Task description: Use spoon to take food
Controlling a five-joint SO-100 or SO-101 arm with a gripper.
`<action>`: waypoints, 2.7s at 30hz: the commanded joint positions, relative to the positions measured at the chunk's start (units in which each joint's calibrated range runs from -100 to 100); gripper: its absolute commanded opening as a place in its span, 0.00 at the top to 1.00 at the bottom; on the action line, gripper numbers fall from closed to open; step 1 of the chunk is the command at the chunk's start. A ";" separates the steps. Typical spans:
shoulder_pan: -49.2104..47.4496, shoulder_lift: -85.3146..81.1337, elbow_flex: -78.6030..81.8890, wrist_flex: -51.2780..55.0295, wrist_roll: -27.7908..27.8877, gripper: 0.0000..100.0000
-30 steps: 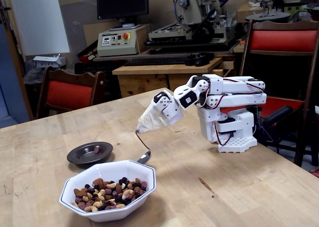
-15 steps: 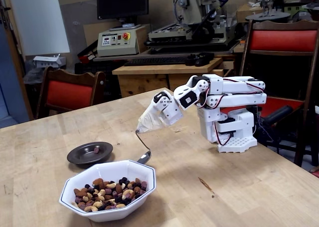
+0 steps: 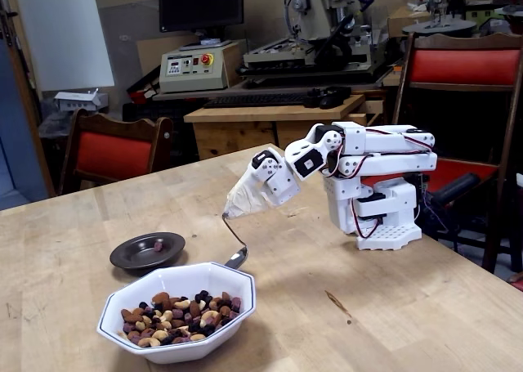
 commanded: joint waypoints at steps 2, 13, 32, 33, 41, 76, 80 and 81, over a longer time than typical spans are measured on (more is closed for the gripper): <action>0.03 -0.26 1.12 4.33 0.20 0.96; 0.03 -0.26 1.12 4.33 0.20 0.96; 0.03 -0.26 1.12 4.33 0.20 0.96; 0.03 -0.26 1.12 4.33 0.20 0.96; 0.03 -0.26 1.12 4.33 0.20 0.96; 0.10 0.25 1.12 -29.90 0.20 0.96; 0.10 -0.26 1.12 -28.80 0.20 0.96; 0.10 -0.26 1.12 -28.64 0.20 0.96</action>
